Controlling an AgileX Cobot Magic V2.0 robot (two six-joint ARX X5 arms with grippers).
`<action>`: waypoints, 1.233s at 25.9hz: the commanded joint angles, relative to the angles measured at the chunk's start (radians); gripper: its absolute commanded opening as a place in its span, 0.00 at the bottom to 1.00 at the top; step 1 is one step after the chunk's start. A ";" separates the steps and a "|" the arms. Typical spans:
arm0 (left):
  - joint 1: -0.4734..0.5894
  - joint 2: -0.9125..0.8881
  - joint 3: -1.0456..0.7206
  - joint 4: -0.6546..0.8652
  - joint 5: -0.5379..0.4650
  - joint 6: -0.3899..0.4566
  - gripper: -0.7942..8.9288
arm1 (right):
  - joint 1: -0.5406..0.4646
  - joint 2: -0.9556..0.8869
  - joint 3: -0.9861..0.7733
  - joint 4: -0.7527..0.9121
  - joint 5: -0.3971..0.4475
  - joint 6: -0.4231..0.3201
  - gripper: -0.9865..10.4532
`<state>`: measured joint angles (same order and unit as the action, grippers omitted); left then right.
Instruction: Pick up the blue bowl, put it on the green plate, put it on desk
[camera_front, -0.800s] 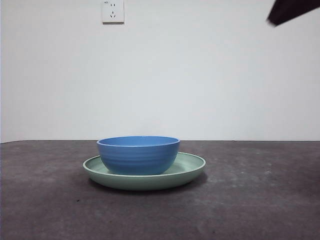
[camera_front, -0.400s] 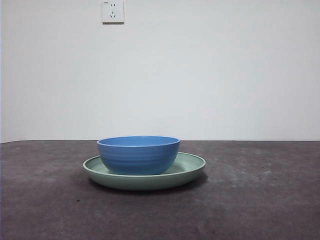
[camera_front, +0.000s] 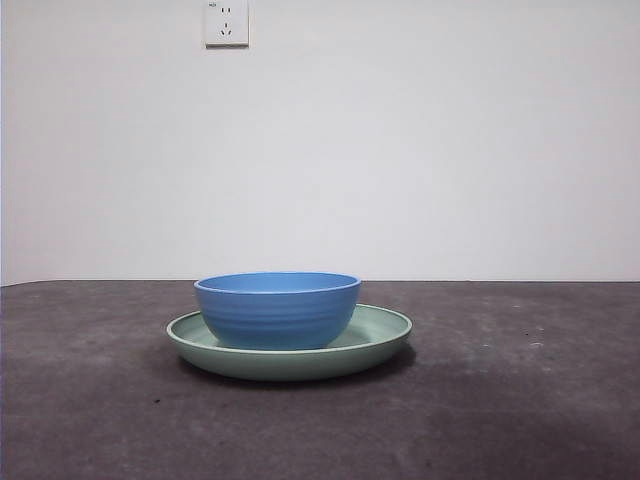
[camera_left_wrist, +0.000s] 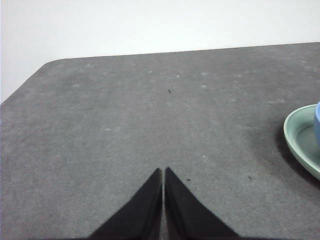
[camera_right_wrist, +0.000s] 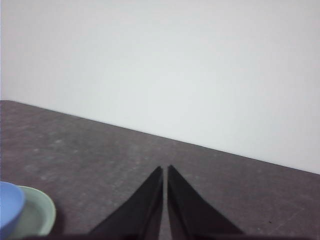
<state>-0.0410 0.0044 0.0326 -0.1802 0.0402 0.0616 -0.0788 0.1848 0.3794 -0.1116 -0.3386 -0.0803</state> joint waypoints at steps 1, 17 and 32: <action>0.002 -0.002 -0.021 -0.007 0.000 -0.003 0.09 | 0.007 -0.048 -0.094 0.071 0.016 0.003 0.09; 0.002 -0.002 -0.021 -0.007 0.000 -0.002 0.09 | 0.121 -0.178 -0.351 0.134 0.112 0.057 0.09; 0.002 -0.002 -0.021 -0.007 0.000 -0.003 0.09 | 0.120 -0.181 -0.369 -0.068 0.267 0.130 0.09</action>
<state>-0.0410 0.0044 0.0326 -0.1802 0.0402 0.0616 0.0395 0.0063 0.0166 -0.1684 -0.0742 0.0322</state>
